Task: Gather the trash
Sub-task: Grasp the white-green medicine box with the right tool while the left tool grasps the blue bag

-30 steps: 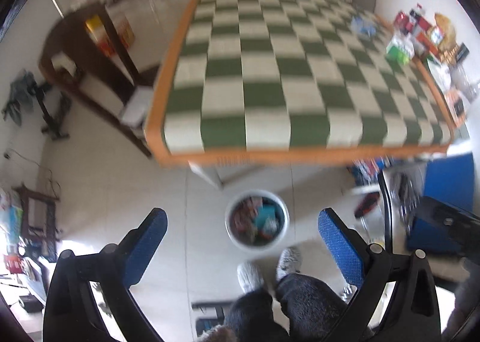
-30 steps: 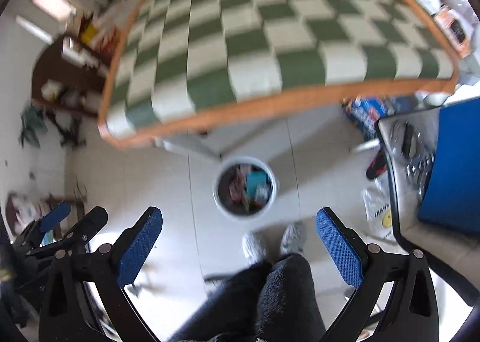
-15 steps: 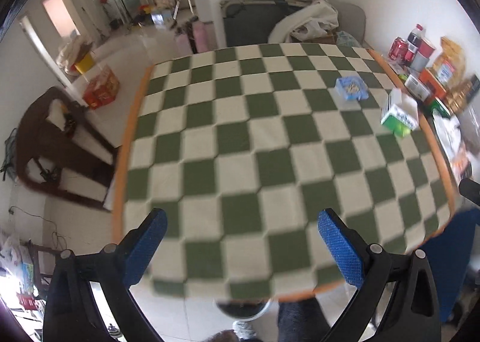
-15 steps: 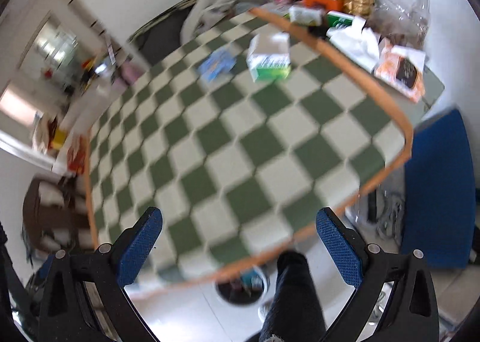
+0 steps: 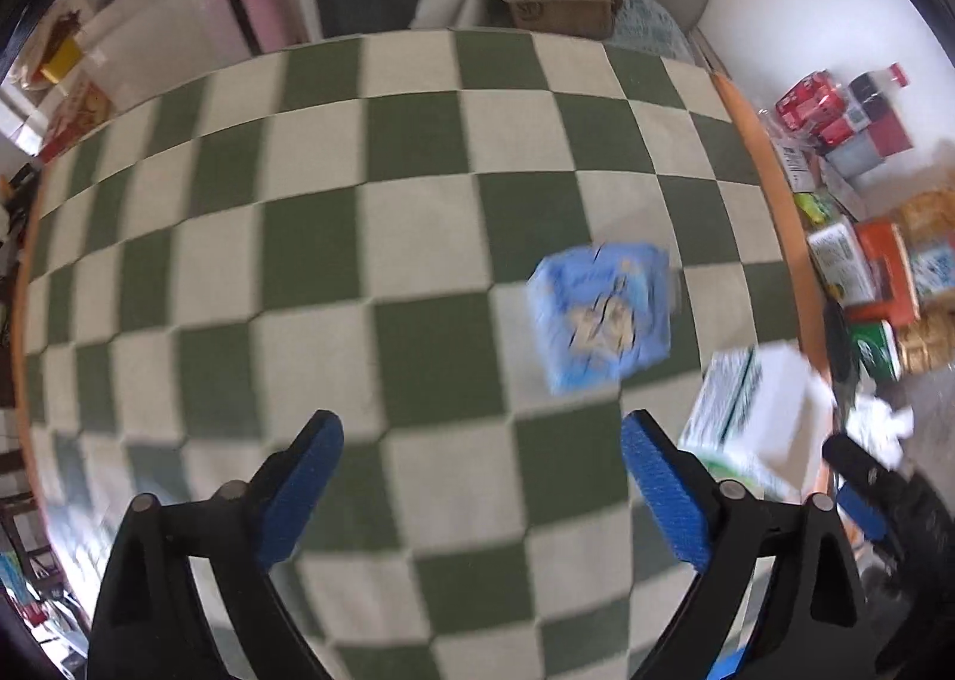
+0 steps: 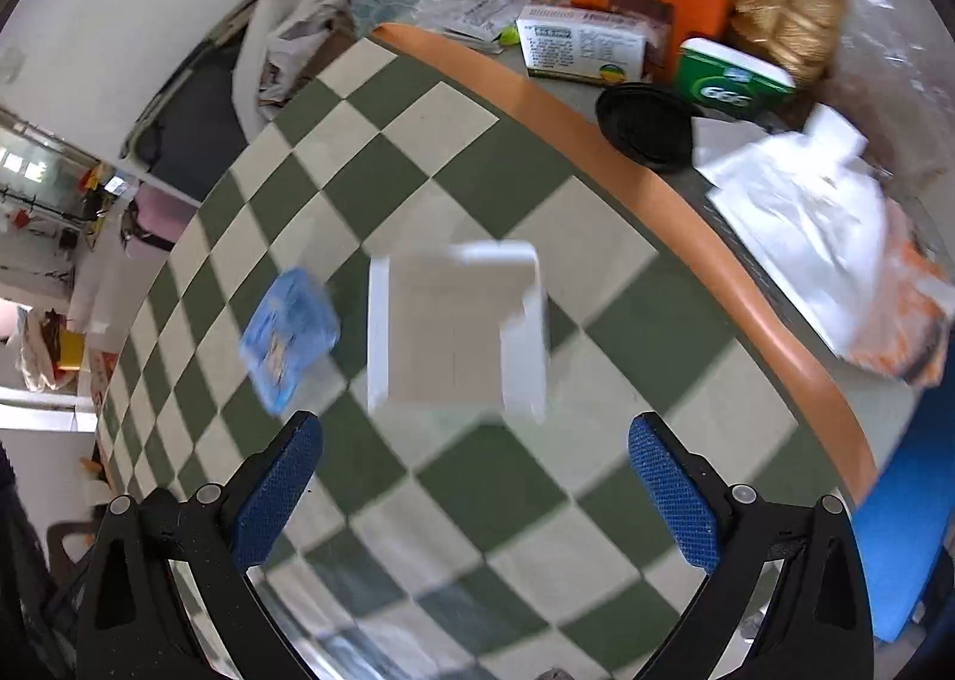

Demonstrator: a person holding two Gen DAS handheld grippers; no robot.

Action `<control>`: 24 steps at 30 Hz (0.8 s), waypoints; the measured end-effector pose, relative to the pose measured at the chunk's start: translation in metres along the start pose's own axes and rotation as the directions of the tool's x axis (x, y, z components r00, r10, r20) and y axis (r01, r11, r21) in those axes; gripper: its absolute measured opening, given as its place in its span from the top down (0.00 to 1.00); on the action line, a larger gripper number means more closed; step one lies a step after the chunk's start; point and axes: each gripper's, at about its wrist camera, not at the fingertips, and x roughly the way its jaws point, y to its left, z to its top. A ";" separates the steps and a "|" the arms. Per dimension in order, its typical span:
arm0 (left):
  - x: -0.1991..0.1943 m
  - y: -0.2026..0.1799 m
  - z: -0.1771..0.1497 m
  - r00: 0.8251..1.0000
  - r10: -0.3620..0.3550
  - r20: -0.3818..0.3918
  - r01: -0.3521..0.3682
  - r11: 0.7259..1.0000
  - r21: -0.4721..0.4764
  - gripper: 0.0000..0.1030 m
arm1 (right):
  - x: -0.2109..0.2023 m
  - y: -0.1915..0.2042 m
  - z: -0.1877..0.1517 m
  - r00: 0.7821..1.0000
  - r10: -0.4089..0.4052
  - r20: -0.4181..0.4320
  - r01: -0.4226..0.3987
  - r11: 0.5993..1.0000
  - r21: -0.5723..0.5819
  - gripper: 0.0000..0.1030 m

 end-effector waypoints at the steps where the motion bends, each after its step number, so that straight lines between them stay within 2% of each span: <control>1: 0.015 -0.007 0.012 1.000 0.000 -0.018 0.000 1.000 0.003 0.09 | 0.007 0.002 0.007 1.000 -0.008 -0.007 0.008 1.000 -0.001 0.00; 4: 0.047 -0.017 0.034 0.998 0.005 -0.067 -0.004 1.000 0.013 0.18 | 0.035 0.011 0.028 0.999 -0.036 -0.033 0.035 0.999 -0.023 0.00; 9: 0.077 -0.025 0.041 0.993 0.004 -0.115 -0.002 1.000 0.018 0.30 | 0.069 0.017 0.041 0.993 -0.061 -0.099 0.057 0.997 -0.048 0.00; 11: 0.080 -0.027 0.040 0.993 -0.003 -0.118 0.006 1.000 0.025 0.47 | 0.082 0.022 0.044 0.989 -0.071 -0.127 0.063 0.996 -0.064 0.00; 13: 0.081 -0.030 0.038 0.994 -0.001 -0.114 0.005 0.999 0.036 0.56 | 0.090 0.025 0.044 0.985 -0.084 -0.148 0.072 0.994 -0.084 0.00; 14: 0.080 -0.031 0.038 0.994 0.002 -0.110 0.003 0.999 0.044 0.66 | 0.093 0.027 0.044 0.984 -0.086 -0.155 0.072 0.993 -0.091 0.00; 16: 0.079 -0.034 0.037 0.994 -0.012 -0.112 0.018 0.999 0.051 0.78 | 0.098 0.029 0.044 0.982 -0.092 -0.165 0.076 0.992 -0.101 0.00; 20: 0.076 -0.037 0.035 0.995 0.017 -0.099 -0.010 0.998 0.069 0.88 | 0.107 0.033 0.043 0.979 -0.104 -0.176 0.083 0.989 -0.122 0.01; 23: 0.071 -0.039 0.032 0.996 0.038 -0.078 -0.032 0.997 0.076 0.92 | 0.108 0.033 0.043 0.979 -0.116 -0.169 0.095 0.987 -0.130 0.10; 24: 0.069 -0.040 0.031 0.996 0.046 -0.071 -0.040 0.996 0.076 0.93 | 0.108 0.033 0.043 0.979 -0.116 -0.166 0.095 0.987 -0.131 0.10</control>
